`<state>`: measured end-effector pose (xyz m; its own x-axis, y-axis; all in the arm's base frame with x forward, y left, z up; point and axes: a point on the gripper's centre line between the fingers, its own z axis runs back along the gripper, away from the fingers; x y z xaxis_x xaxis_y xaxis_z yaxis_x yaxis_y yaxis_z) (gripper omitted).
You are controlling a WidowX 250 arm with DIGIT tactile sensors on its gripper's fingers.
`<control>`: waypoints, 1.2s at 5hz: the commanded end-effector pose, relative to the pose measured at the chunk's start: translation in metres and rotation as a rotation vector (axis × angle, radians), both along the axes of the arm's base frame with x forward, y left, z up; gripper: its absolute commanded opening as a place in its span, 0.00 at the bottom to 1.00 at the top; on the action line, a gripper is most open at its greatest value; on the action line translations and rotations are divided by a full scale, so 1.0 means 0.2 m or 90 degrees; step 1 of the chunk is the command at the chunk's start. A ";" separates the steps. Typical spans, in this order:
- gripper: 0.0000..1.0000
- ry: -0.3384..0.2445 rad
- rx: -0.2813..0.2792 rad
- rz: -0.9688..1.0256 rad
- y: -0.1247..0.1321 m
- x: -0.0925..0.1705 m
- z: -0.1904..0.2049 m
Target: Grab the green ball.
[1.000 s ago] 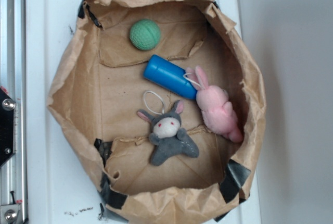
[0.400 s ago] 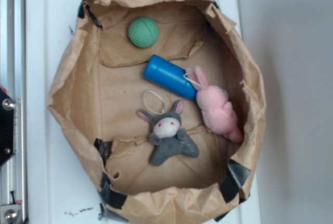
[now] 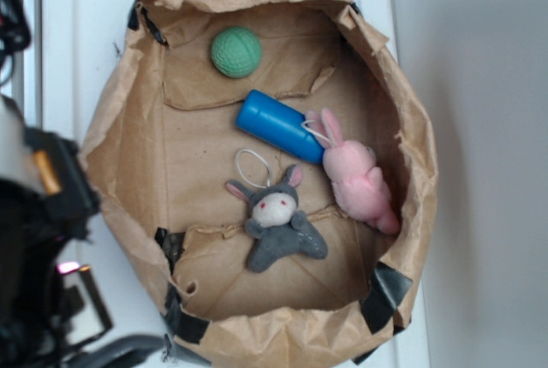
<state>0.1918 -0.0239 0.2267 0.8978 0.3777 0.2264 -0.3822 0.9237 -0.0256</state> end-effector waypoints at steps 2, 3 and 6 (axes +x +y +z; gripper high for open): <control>1.00 0.014 0.046 0.309 0.34 0.25 -0.25; 1.00 0.010 0.088 0.351 0.48 0.30 -0.32; 1.00 -0.012 0.046 0.325 0.54 0.37 -0.31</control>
